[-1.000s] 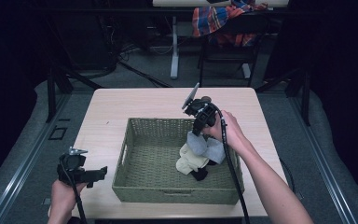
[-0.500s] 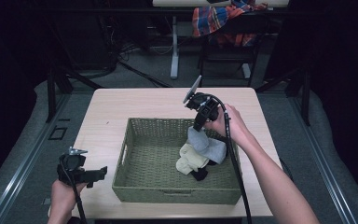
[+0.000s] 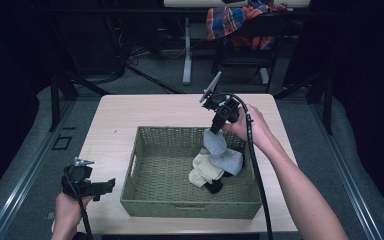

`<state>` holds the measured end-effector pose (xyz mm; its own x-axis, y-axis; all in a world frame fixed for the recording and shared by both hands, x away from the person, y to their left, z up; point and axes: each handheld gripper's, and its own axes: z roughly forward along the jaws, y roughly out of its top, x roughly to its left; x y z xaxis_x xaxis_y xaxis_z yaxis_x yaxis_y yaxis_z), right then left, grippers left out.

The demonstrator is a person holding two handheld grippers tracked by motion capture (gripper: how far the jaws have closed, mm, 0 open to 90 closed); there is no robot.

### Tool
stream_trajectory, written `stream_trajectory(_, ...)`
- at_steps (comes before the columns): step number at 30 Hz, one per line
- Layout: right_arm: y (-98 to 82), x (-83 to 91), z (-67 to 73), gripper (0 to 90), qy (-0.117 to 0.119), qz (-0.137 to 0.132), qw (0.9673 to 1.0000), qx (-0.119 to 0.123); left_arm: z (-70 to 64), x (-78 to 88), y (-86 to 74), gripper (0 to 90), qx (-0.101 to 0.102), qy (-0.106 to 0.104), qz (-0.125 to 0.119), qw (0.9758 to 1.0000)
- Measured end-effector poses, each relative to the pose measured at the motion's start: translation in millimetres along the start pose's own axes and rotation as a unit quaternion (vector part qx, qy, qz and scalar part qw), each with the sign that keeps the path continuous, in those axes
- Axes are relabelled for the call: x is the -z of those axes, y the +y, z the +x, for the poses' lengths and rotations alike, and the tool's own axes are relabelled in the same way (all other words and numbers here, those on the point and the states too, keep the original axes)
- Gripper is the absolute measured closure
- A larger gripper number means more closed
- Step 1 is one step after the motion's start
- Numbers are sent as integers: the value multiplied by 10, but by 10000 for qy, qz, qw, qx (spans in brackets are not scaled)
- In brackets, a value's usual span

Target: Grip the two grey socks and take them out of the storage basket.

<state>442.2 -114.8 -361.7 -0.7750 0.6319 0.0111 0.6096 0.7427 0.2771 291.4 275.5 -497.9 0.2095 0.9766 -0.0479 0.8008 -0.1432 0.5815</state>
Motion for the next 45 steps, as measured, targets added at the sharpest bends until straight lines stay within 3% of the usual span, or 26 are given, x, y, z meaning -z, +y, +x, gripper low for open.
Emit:
stream_trajectory(22, -178, 386, -187, 856, -245, -201, 9993, -194, -1, -2, 0, 6, 0, -5, 6, 10000)
stream_trajectory(37, -539, 567, -462, 855, -486, -161, 9971, -554, -3, 0, -2, 6, -1, 1, 17, 10000)
stream_trajectory(45, -838, 613, -681, 856, -630, -72, 9940, -890, -5, -2, -2, 6, 4, 13, 18, 10000)
